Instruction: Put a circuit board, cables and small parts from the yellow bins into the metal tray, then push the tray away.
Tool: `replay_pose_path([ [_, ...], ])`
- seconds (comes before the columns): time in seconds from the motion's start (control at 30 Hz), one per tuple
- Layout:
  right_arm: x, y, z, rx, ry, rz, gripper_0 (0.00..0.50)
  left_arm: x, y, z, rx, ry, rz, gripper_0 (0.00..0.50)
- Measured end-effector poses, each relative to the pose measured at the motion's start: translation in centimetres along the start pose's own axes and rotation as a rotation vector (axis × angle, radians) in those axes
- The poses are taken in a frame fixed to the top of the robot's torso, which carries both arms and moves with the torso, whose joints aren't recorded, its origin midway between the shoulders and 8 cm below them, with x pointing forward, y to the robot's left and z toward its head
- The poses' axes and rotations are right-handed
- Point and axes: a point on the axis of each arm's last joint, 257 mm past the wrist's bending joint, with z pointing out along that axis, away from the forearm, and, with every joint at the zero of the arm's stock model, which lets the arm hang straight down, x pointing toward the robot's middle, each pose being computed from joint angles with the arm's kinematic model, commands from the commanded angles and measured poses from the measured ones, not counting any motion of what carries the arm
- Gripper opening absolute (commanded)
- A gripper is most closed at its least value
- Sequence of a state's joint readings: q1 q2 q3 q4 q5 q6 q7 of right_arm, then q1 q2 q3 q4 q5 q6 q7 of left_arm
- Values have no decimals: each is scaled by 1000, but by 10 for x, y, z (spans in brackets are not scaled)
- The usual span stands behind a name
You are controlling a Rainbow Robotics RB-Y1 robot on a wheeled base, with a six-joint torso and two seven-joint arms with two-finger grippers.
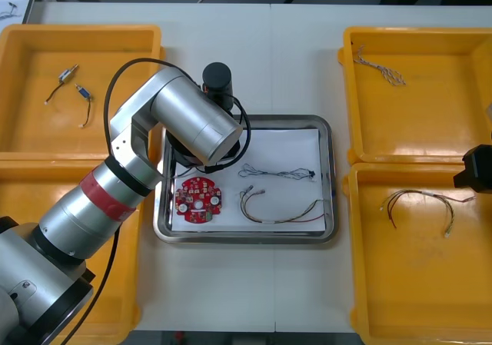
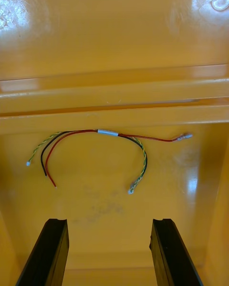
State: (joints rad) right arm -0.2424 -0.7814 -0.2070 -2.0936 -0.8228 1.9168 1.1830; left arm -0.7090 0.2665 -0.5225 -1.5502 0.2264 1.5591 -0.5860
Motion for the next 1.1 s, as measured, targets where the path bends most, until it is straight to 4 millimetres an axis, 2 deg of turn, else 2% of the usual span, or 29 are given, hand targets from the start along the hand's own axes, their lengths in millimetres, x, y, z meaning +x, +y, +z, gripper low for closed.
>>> replay_pose_path([
  [0.07, 0, 0, 0, 0, 0, 0, 500, 1, 0, -2, -3, 3, 1, 163],
  [0.1, 0, 0, 0, 0, 0, 0, 500, 2, 1, -2, -8, 6, 2, 200],
  [0.13, 0, 0, 0, 0, 0, 0, 500, 3, 3, -3, -14, 11, 3, 276],
  [0.17, 0, 0, 0, 0, 0, 0, 500, 4, 4, -4, -20, 15, 3, 331],
  [0.27, 0, 0, 0, 0, 0, 0, 500, 6, 7, -4, -30, 22, 4, 377],
  [0.43, 0, 0, 0, 0, 0, 0, 500, 7, 7, -5, -30, 23, 5, 417],
  [0.67, 0, 0, 0, 0, 0, 0, 500, 12, 7, -13, -35, 45, 9, 416],
  [1.1, 0, 0, 0, 0, 0, 0, 500, 15, 3, -55, 7, 98, -13, 418],
])
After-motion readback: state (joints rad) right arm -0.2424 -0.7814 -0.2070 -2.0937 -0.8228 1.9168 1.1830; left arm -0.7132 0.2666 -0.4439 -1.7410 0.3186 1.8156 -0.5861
